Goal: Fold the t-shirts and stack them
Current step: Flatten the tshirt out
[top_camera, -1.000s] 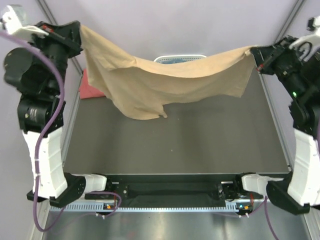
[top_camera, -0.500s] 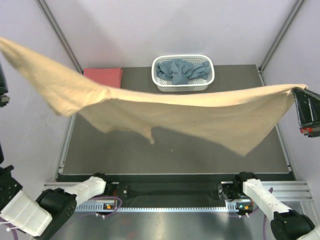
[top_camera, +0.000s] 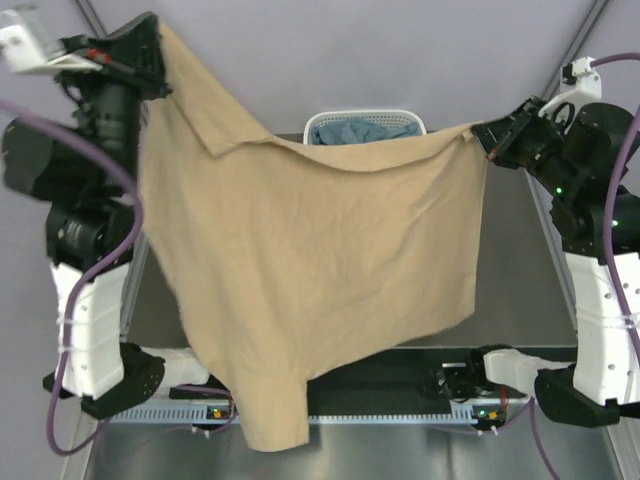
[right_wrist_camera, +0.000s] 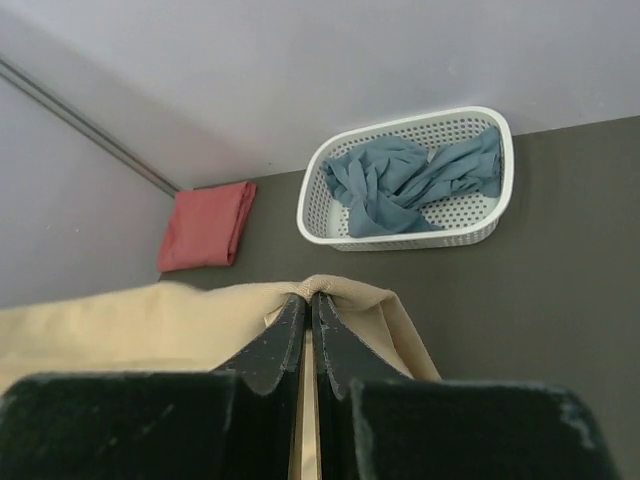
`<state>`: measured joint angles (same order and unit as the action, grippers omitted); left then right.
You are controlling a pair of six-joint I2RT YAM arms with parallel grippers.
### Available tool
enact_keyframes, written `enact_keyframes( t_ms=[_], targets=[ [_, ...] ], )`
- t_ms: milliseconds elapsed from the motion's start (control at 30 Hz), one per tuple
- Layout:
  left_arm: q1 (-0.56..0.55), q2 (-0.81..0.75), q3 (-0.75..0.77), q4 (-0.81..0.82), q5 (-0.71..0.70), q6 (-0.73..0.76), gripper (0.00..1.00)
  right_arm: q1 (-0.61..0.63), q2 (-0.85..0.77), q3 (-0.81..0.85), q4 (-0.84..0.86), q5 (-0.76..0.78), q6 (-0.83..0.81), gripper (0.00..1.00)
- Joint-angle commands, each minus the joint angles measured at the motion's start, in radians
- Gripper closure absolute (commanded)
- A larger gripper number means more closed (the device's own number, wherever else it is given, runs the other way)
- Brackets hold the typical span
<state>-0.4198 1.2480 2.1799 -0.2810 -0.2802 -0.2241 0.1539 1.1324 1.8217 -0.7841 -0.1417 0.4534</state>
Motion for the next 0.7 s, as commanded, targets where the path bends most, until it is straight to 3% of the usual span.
enact_keyframes(
  t_ms=[0,333,667],
  targets=[
    [-0.002,0.047,0.043,0.094,-0.037,0.077,1.0,-0.013,-0.02,0.06,0.111,-0.015,-0.01,1.0],
    [-0.002,0.01,0.024,0.083,-0.063,0.086,1.0,-0.013,-0.048,0.106,0.046,0.005,-0.048,1.0],
    [-0.002,-0.214,-0.084,0.017,-0.056,0.04,1.0,-0.011,-0.213,0.083,-0.064,0.027,-0.044,1.0]
  ],
)
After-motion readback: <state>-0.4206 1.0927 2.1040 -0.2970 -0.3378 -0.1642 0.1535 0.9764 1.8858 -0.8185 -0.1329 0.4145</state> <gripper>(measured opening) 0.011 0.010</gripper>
